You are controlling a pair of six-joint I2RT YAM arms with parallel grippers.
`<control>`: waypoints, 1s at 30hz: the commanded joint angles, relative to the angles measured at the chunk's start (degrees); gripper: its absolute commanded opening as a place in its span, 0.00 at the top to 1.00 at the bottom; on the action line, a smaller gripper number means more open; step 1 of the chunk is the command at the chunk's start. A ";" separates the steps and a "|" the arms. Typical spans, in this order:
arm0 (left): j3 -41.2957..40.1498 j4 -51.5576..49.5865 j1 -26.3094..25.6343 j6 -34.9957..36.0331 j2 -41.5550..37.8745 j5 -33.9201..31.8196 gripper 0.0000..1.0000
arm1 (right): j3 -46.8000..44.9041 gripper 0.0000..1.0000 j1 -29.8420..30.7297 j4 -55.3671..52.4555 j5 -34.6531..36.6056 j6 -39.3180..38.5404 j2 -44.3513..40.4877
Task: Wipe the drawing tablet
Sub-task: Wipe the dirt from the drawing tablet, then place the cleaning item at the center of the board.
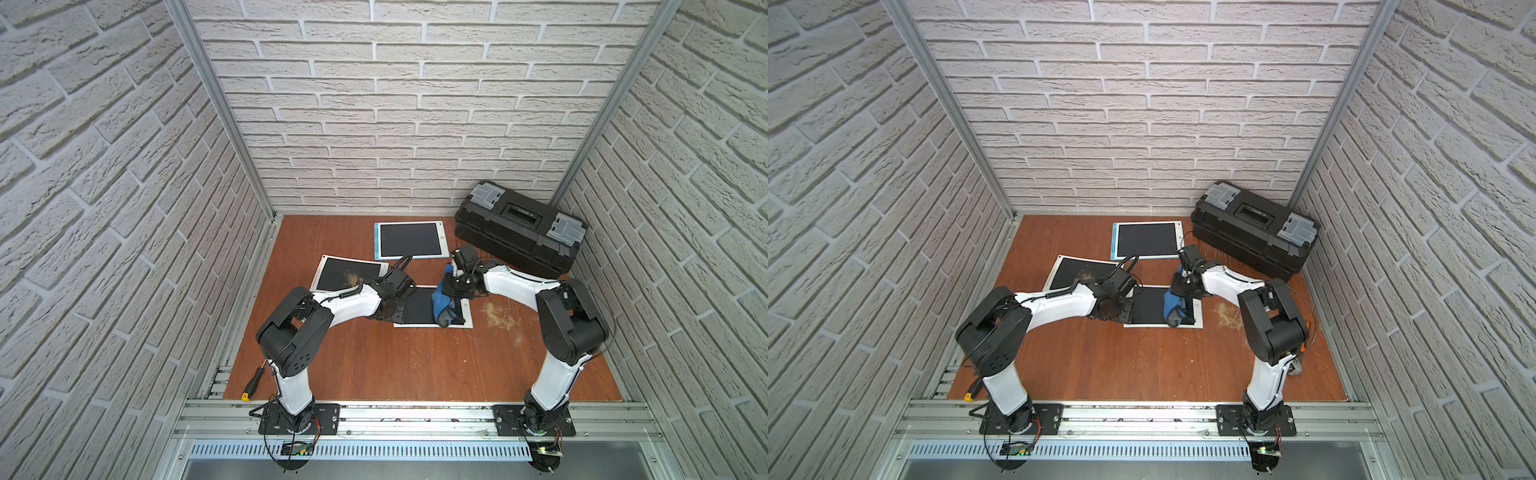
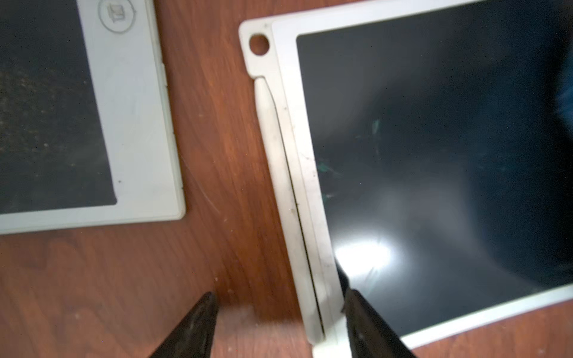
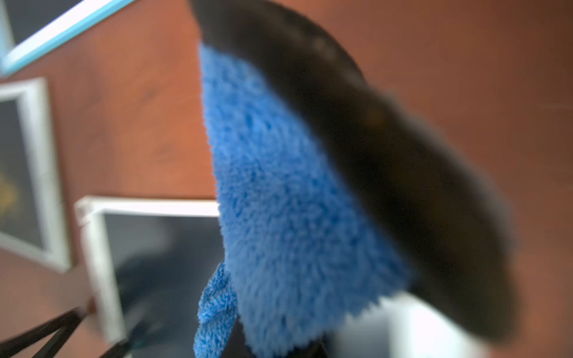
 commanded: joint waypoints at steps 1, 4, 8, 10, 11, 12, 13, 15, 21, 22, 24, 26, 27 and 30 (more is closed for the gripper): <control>-1.86 -5.18 0.09 1.12 -0.80 -1.01 0.33 | -4.13 0.98 -5.32 -9.07 11.74 1.47 -2.75; -2.44 -5.15 0.22 0.92 -2.50 -0.77 0.33 | -5.67 0.98 -5.49 -5.88 9.84 0.57 -7.69; -4.85 -2.93 0.93 0.39 -8.20 2.59 0.32 | -5.43 0.97 -5.49 -2.39 6.80 -1.66 -12.47; -6.92 -0.59 1.77 -0.29 -12.72 5.66 0.31 | -3.88 0.97 -5.53 -2.43 5.82 -2.96 -13.09; -7.87 0.49 2.35 -0.70 -14.78 7.18 0.30 | -3.17 0.98 -5.58 -2.60 5.57 -3.16 -13.09; -8.97 1.85 3.11 -1.14 -17.09 9.31 0.29 | -2.53 0.98 -5.58 -2.79 5.59 -2.97 -13.00; -10.09 3.38 3.86 -1.75 -19.12 11.51 0.28 | -2.01 0.97 -5.73 -2.88 5.68 -2.41 -12.88; -11.68 5.80 5.31 -2.88 -22.58 15.12 0.27 | -0.92 0.98 -6.05 -2.90 5.68 -0.66 -11.95; -13.71 8.57 7.38 -5.31 -28.75 19.42 0.27 | 1.15 0.97 -10.30 2.15 0.31 13.05 -5.29; -13.82 8.44 7.47 -5.38 -29.15 19.45 0.27 | 0.42 0.97 -11.15 4.62 -1.19 16.57 -4.48; -13.98 8.43 7.52 -5.68 -29.66 19.54 0.27 | -0.38 0.97 -11.64 7.70 -0.83 22.07 -3.83; -14.27 8.65 7.56 -6.23 -29.80 19.75 0.27 | 0.22 0.97 -11.64 8.83 1.78 25.11 -3.44; -14.54 8.93 7.49 -6.71 -29.88 20.01 0.27 | 0.57 0.97 -11.64 9.71 2.84 26.51 -3.11; -14.98 9.69 7.34 -7.40 -30.66 20.37 0.27 | 3.74 0.97 -11.72 10.30 4.16 28.09 -0.84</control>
